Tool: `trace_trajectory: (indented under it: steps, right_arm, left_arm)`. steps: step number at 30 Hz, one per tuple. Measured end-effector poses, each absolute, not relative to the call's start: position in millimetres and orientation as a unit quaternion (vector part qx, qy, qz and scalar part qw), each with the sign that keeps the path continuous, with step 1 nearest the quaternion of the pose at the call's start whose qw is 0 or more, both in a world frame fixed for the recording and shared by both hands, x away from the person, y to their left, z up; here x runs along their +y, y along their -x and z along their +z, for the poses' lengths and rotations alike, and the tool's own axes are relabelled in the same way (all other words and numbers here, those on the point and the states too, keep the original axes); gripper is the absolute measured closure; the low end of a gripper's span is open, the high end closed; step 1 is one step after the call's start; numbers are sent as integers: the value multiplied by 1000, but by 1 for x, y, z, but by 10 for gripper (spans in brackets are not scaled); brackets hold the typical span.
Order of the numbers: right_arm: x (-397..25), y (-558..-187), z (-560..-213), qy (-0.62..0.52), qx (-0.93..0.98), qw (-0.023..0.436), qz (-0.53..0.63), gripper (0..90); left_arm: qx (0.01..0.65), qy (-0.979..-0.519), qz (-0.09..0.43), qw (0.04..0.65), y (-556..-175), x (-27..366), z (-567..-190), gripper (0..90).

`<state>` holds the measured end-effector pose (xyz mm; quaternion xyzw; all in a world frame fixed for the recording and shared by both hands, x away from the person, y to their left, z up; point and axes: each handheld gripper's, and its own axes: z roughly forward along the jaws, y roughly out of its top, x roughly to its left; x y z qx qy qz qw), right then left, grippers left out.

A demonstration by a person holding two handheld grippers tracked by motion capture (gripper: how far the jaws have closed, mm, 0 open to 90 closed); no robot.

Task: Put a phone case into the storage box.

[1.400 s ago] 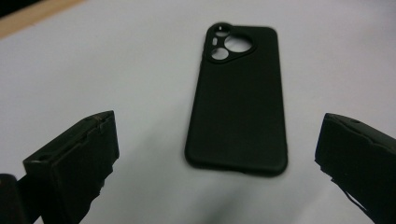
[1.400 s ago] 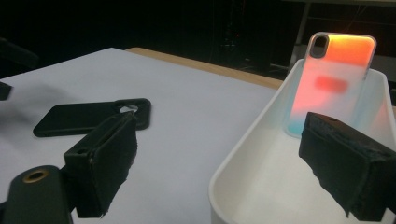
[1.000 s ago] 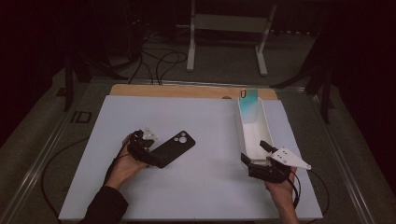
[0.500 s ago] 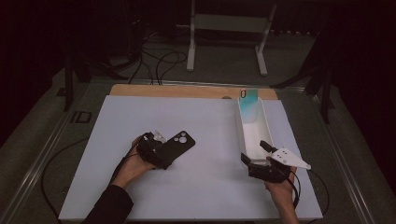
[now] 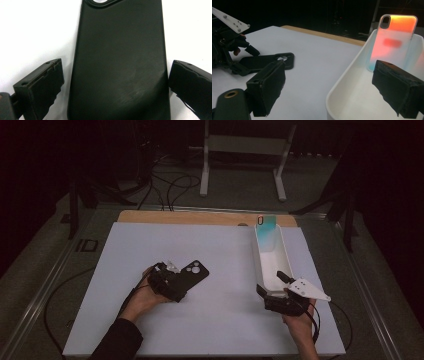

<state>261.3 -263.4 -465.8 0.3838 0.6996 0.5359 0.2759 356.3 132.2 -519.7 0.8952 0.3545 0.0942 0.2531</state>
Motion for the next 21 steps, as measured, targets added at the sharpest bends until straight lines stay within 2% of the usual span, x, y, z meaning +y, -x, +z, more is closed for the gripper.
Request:
trace_trajectory:
  steps: [3,6,13,21]
  right_arm:
    - [-263,-261,-466,-384,700,276,535,114]
    - [-263,-262,-467,-384,701,274,535,114]
    - [-260,-262,-467,-380,704,274,533,114]
    - [-262,-262,-467,-384,702,272,535,114]
  left_arm:
    - [354,-896,95,251,-355,132,-518,41]
    - [346,-899,94,251,-352,130,-515,123]
    - [348,-899,93,247,-352,129,-514,147]
    - [364,-885,88,276,-351,135,-514,160]
